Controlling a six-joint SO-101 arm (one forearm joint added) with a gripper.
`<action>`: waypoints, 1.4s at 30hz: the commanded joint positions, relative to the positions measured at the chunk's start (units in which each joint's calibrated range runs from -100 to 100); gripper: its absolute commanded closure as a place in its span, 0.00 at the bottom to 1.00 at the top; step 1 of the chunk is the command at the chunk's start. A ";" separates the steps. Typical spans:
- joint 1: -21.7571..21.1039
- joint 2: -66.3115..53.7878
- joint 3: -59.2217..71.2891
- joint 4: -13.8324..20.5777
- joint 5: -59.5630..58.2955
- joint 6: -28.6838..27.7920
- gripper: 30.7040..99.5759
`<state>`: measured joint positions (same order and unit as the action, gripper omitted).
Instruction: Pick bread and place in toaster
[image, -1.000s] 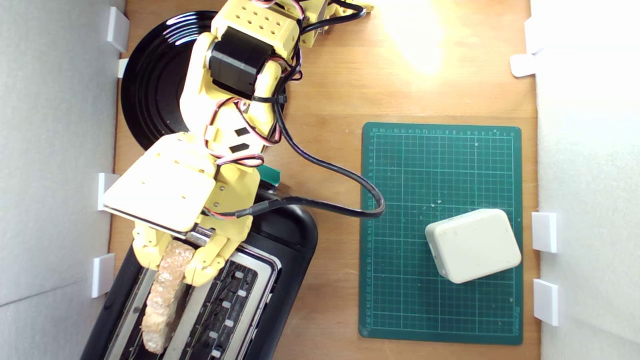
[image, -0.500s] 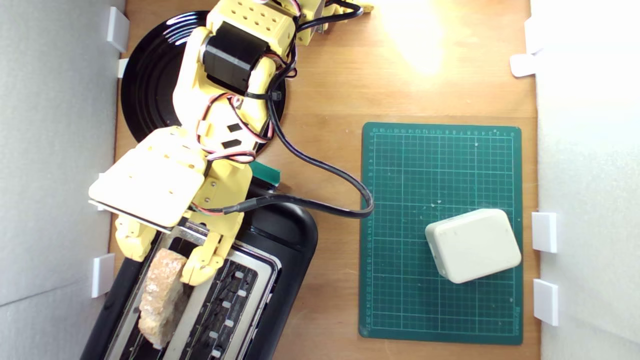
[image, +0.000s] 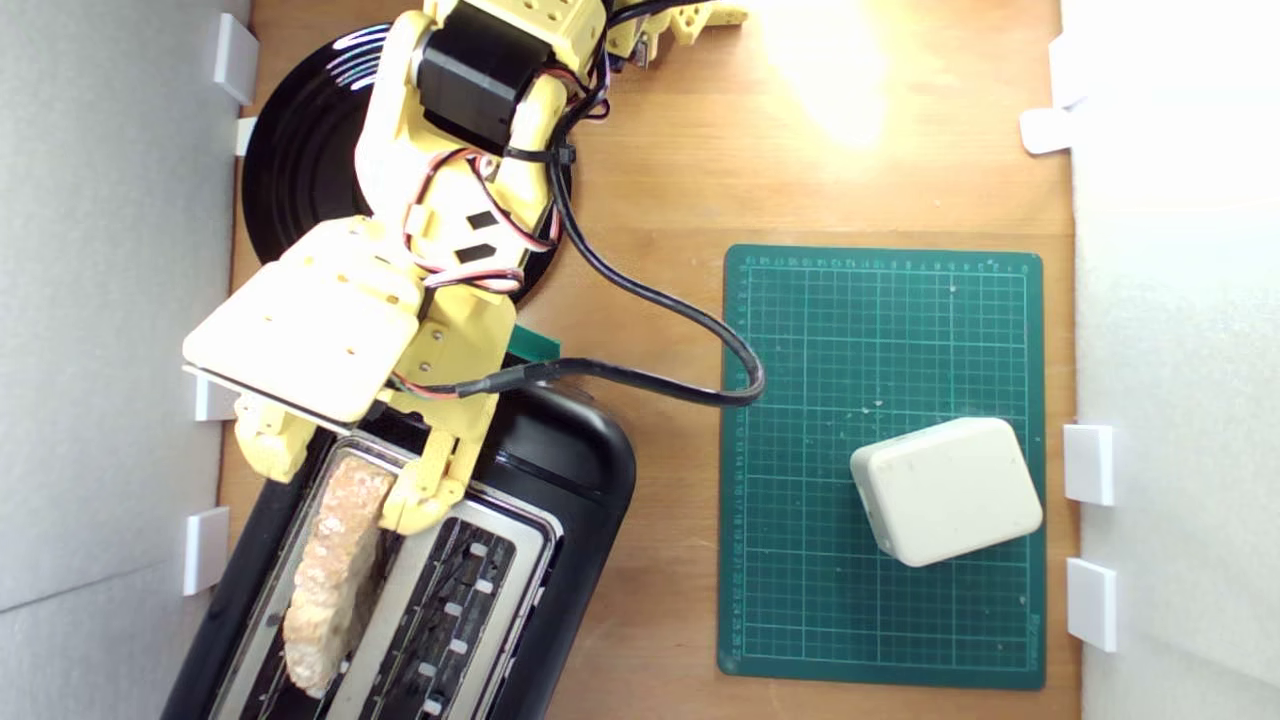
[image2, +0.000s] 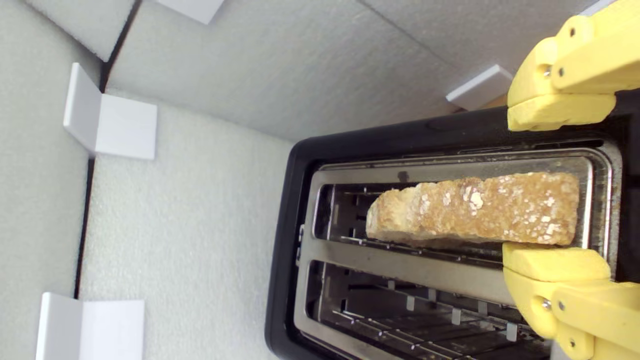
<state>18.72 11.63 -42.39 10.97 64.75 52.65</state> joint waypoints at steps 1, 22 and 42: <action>-0.75 -4.65 -0.86 -0.27 -0.67 -0.15 0.19; -1.15 -5.23 -0.86 -7.89 -0.84 -1.57 0.19; -4.70 -25.11 2.13 -8.53 1.47 -16.74 0.20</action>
<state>16.89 -6.76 -41.01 1.38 64.75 39.77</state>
